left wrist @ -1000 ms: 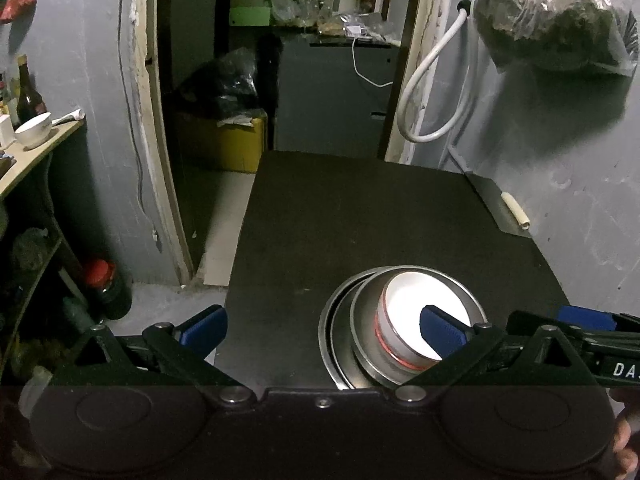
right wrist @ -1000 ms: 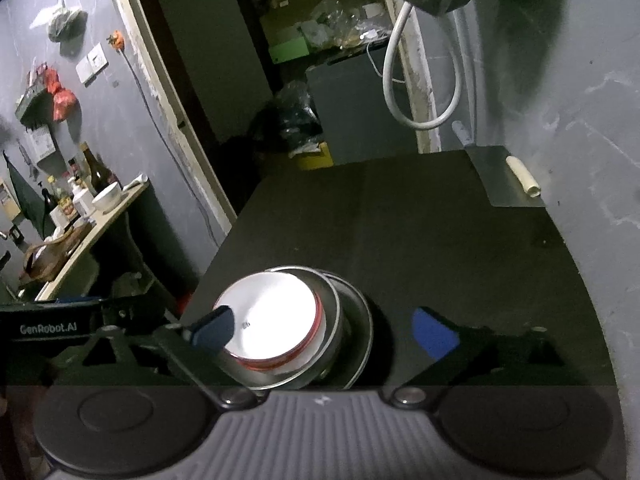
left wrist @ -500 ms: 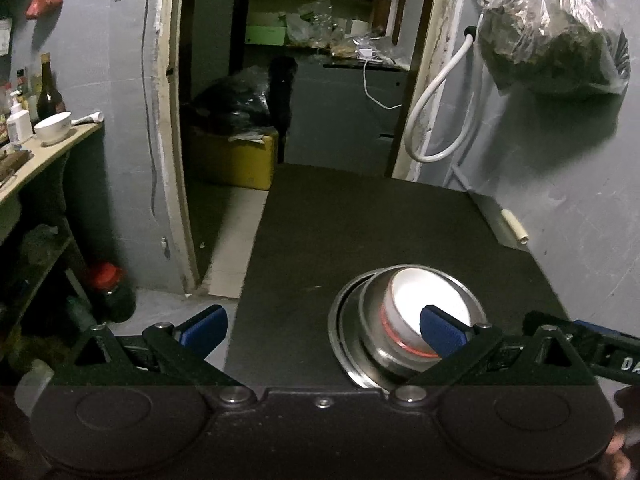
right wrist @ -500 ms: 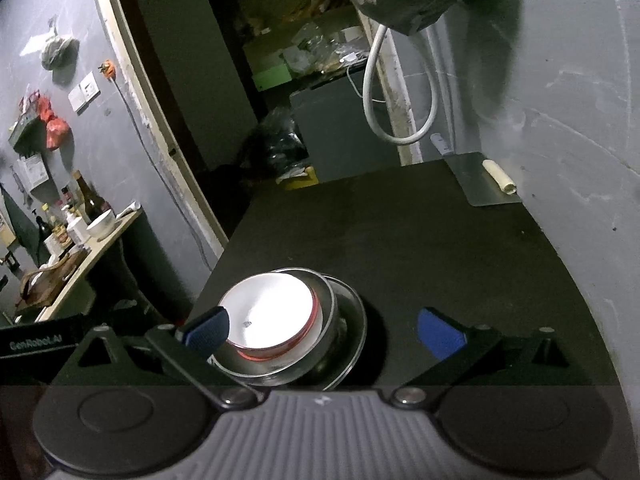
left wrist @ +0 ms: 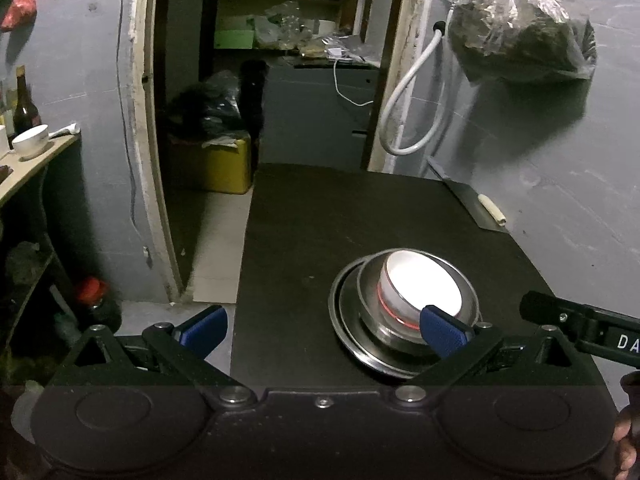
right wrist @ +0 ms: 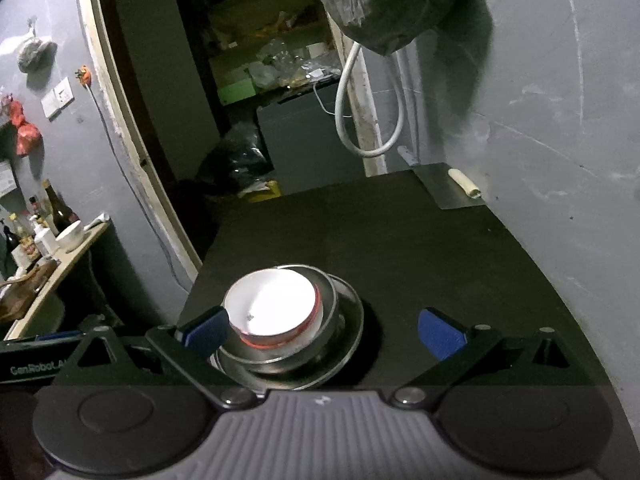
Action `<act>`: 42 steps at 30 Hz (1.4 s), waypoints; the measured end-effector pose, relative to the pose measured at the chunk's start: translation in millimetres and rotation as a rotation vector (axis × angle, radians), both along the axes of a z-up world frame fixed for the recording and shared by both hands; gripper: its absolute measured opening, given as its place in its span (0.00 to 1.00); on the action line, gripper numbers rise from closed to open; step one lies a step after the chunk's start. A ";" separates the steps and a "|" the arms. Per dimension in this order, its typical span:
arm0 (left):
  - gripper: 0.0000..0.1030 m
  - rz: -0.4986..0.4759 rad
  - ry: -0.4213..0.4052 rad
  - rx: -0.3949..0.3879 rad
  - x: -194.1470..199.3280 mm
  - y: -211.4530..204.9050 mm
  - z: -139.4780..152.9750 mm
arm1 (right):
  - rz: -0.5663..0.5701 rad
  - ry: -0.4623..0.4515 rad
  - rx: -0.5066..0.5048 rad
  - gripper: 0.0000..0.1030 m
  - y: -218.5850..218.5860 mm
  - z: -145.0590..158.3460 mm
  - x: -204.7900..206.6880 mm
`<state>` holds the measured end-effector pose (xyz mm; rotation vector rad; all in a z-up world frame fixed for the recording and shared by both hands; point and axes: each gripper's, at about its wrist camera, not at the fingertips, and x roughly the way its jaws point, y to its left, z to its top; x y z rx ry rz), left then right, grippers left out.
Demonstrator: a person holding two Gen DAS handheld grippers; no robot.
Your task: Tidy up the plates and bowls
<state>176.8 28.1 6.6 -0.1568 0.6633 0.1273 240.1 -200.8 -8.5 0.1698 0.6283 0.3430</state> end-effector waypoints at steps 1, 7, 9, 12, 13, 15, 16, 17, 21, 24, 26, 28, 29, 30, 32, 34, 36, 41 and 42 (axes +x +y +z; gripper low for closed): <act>0.99 -0.007 -0.004 -0.003 -2.2 1.1 -0.5 | -0.010 -0.003 -0.002 1.00 1.0 0.4 -3.7; 0.99 -0.051 0.001 -0.003 -12.1 7.6 -4.8 | -0.082 -0.005 -0.034 1.00 4.5 2.1 -22.2; 0.99 -0.061 0.000 -0.005 -16.8 9.1 -5.3 | -0.095 -0.009 -0.044 1.00 5.8 3.2 -29.0; 0.99 -0.076 -0.001 0.009 -24.3 9.4 -4.9 | -0.116 -0.019 -0.052 1.00 7.5 5.2 -40.8; 0.99 -0.078 -0.003 0.020 -27.3 9.3 -4.2 | -0.122 -0.021 -0.054 1.00 8.6 6.4 -44.4; 0.99 -0.087 -0.016 0.031 -33.4 10.3 -2.3 | -0.131 -0.023 -0.062 1.00 9.8 8.5 -51.5; 0.99 -0.091 -0.021 0.030 -36.2 11.1 -1.2 | -0.137 -0.025 -0.067 1.00 10.4 10.1 -55.0; 0.99 -0.094 -0.026 0.026 -39.3 12.3 -0.6 | -0.146 -0.029 -0.071 1.00 11.9 11.4 -59.4; 0.99 -0.090 -0.042 0.018 -51.4 17.0 -2.2 | -0.170 -0.059 -0.079 1.00 13.8 13.6 -76.7; 0.99 -0.082 -0.042 0.009 -58.3 19.9 -1.4 | -0.172 -0.078 -0.093 1.00 15.9 18.0 -85.4; 0.99 -0.080 -0.059 0.007 -62.8 21.4 1.1 | -0.175 -0.101 -0.091 1.00 16.2 22.4 -90.6; 0.99 -0.080 -0.068 0.007 -66.7 21.5 2.3 | -0.175 -0.116 -0.096 1.00 17.6 24.5 -94.7; 0.99 -0.081 -0.068 0.005 -68.6 21.1 2.2 | -0.174 -0.118 -0.099 1.00 18.1 24.7 -95.9; 0.99 -0.080 -0.067 0.003 -70.3 20.9 2.2 | -0.172 -0.117 -0.101 1.00 18.4 24.8 -98.2; 0.99 -0.079 -0.070 0.000 -74.3 20.9 1.9 | -0.163 -0.122 -0.105 1.00 19.3 25.3 -104.1; 0.99 -0.079 -0.069 0.001 -77.1 20.5 1.6 | -0.159 -0.130 -0.110 1.00 19.0 25.3 -108.7; 0.99 -0.076 -0.067 0.004 -80.9 20.6 0.4 | -0.156 -0.136 -0.107 1.00 18.1 24.2 -113.0; 0.99 -0.072 -0.059 -0.004 -91.6 22.5 -2.6 | -0.169 -0.131 -0.098 1.00 14.7 20.7 -121.2; 0.99 -0.072 -0.058 -0.005 -93.6 23.7 -3.2 | -0.170 -0.128 -0.096 1.00 14.8 19.6 -122.5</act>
